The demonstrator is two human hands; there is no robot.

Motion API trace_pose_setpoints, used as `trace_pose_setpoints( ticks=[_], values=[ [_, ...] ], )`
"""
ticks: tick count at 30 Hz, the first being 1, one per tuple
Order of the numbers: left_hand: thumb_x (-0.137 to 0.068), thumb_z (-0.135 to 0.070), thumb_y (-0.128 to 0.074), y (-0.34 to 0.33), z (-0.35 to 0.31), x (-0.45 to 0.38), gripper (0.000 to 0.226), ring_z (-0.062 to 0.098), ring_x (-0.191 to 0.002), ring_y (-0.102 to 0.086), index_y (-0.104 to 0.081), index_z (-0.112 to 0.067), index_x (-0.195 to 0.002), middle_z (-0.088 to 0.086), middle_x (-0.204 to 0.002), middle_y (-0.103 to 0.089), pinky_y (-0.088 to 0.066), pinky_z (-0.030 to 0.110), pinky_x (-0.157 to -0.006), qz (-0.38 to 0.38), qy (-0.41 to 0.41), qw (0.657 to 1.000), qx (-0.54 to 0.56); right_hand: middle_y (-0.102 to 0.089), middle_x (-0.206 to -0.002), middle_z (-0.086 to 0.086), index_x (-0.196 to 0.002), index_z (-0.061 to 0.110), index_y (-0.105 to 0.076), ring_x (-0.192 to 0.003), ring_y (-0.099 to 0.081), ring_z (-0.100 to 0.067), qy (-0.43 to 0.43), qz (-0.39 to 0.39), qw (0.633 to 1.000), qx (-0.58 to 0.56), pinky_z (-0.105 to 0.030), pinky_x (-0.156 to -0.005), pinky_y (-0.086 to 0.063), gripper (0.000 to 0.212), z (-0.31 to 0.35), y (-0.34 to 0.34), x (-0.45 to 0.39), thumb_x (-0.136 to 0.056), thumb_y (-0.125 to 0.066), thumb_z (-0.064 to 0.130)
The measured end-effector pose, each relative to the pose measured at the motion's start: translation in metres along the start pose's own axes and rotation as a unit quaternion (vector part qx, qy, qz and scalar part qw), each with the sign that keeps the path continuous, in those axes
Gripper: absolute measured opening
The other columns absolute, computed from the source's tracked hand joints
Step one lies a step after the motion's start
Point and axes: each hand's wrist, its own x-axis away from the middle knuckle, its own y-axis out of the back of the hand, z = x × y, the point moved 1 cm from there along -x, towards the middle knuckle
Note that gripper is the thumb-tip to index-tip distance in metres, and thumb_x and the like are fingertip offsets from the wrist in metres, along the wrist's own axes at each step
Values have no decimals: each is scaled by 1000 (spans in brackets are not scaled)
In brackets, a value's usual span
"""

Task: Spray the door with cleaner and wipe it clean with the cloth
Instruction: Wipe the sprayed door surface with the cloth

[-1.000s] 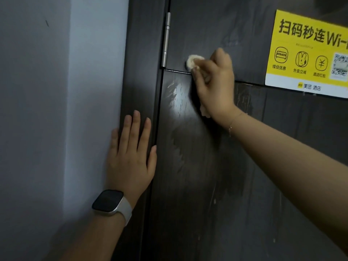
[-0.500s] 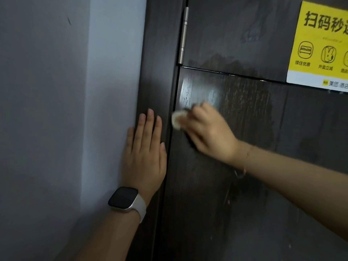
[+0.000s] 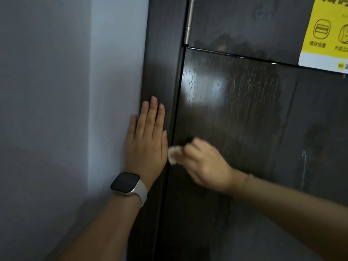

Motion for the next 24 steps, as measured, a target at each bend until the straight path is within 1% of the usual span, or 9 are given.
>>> trace_pose_setpoints(
  ticks=[2, 4, 8, 10, 14, 16, 18, 21, 24],
  values=[
    [-102, -26, -26, 0, 2, 0, 56, 26, -150, -7, -14, -7, -153, 11, -161, -9, -18, 49, -120, 5, -1, 1000, -3, -54, -92, -8, -111, 3, -68, -77, -46, -25, 46, 33, 998, 5, -37, -64, -41, 23, 7, -7, 17, -95, -55, 12],
    [-101, -25, -28, 0, 1, 0, 56, 25, -149, -8, -16, -7, -153, 10, -160, -9, -17, 48, -120, 1, 0, 1000, -6, -46, -91, -7, -107, 3, -69, -75, -43, -27, 57, 27, 998, 25, -40, -61, -38, 23, -10, 2, -1, -95, -53, 14],
    [-101, -23, -28, 0, -1, 0, 55, 27, -149, -11, -19, -6, -152, 12, -160, -13, -17, 49, -120, -3, 5, 1000, -7, -54, -83, -19, -102, -1, -71, -76, -46, -30, -92, -145, 985, 32, -40, -62, -37, 17, -62, 35, -53, -91, -61, 8],
    [-101, -23, -28, 0, -1, 1, 54, 27, -149, -12, -20, -6, -152, 14, -160, -15, -17, 49, -120, 2, 6, 1000, -8, -54, -84, -21, -107, -1, -69, -79, -45, -30, -148, -172, 974, 6, -42, -65, -38, 19, -55, 26, -39, -91, -61, 4],
    [-103, -26, -23, 1, 0, 0, 53, 26, -149, -9, -17, -7, -153, 12, -160, -12, -16, 49, -120, 10, 2, 1000, -14, -58, -97, -15, -120, 6, -53, -77, -53, -31, -37, -32, 997, -51, -42, -64, -44, 24, 23, -27, 63, -98, -47, 10],
    [-103, -25, -23, 1, 0, 0, 53, 25, -149, -7, -16, -8, -153, 12, -161, -12, -14, 48, -120, 9, 3, 1000, -15, -50, -102, -8, -119, 6, -56, -80, -46, -24, -3, 24, 998, -57, -36, -66, -42, 27, 38, -34, 91, -102, -37, 15],
    [-103, -23, -26, 0, -1, 0, 54, 26, -149, -9, -17, -7, -153, 14, -161, -13, -13, 48, -121, 8, 5, 1000, -17, -55, -96, -10, -109, 4, -64, -78, -49, -26, -12, 31, 998, -50, -38, -63, -44, 32, 22, -28, 79, -103, -36, 18],
    [-102, -21, -28, 0, -2, 1, 55, 28, -149, -10, -14, -7, -153, 17, -160, -15, -14, 49, -120, 15, 15, 1000, -12, -55, -81, -17, -100, -1, -71, -72, -47, -31, -135, -91, 987, -13, -41, -60, -40, 25, -25, 2, 28, -97, -50, 13],
    [-103, -20, -27, 4, -8, 1, 55, 28, -149, -8, -11, -7, -153, 17, -161, -13, -11, 46, -122, 23, 32, 999, -9, -53, -82, -19, -106, -1, -71, -77, -42, -27, -210, -181, 961, -5, -40, -62, -36, 19, -44, 17, 6, -92, -60, 4]
  ],
)
